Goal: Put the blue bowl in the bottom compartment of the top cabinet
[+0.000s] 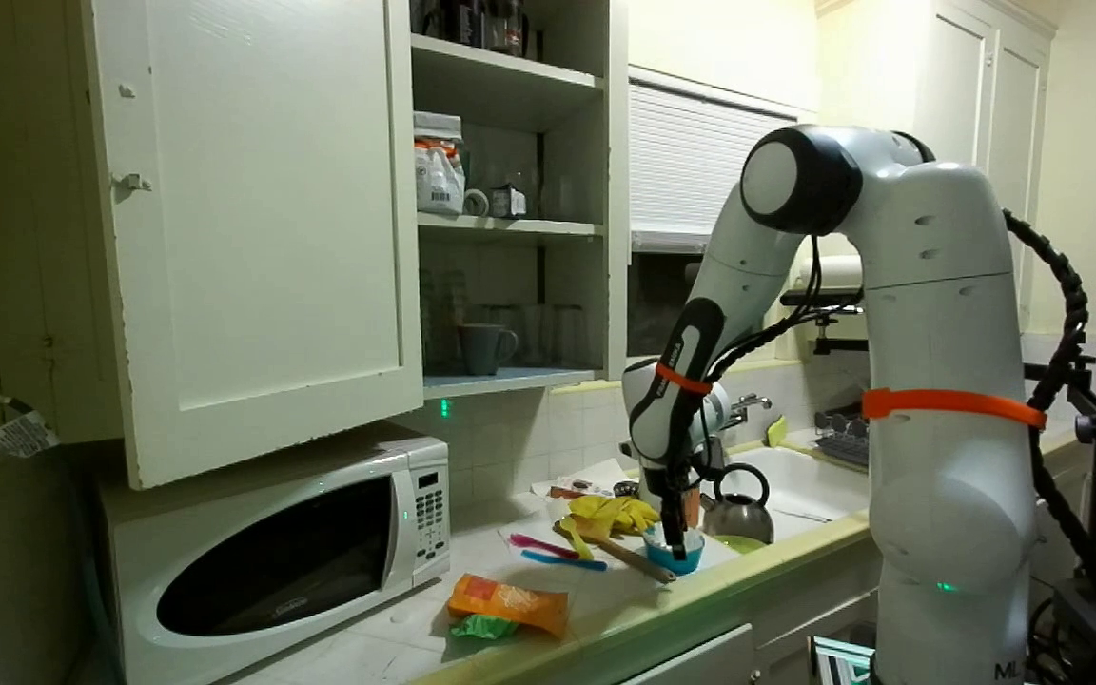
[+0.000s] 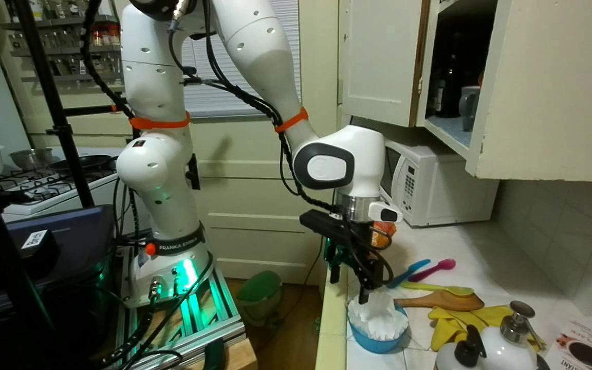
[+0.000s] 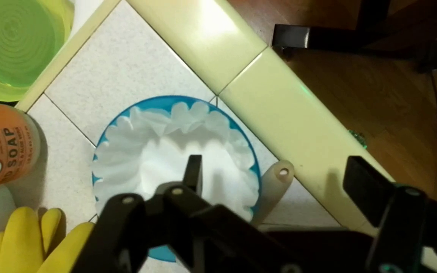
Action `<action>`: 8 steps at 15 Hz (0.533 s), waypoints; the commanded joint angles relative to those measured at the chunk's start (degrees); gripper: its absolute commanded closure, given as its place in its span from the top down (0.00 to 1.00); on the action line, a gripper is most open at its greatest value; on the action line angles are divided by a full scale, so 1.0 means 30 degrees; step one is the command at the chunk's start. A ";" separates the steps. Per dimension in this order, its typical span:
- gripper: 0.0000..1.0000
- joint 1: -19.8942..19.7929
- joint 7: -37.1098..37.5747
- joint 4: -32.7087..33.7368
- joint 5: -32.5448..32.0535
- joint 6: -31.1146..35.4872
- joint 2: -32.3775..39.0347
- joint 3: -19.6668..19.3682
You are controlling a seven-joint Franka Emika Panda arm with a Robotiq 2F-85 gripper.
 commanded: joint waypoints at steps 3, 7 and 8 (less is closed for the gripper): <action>0.45 -0.0342 0.0177 0.1258 0.0310 0.0369 0.1816 0.0450; 0.16 -0.0255 0.0535 0.1834 0.0023 0.0128 0.2323 0.0593; 0.08 -0.0251 0.0593 0.1970 -0.0023 0.0050 0.2452 0.0605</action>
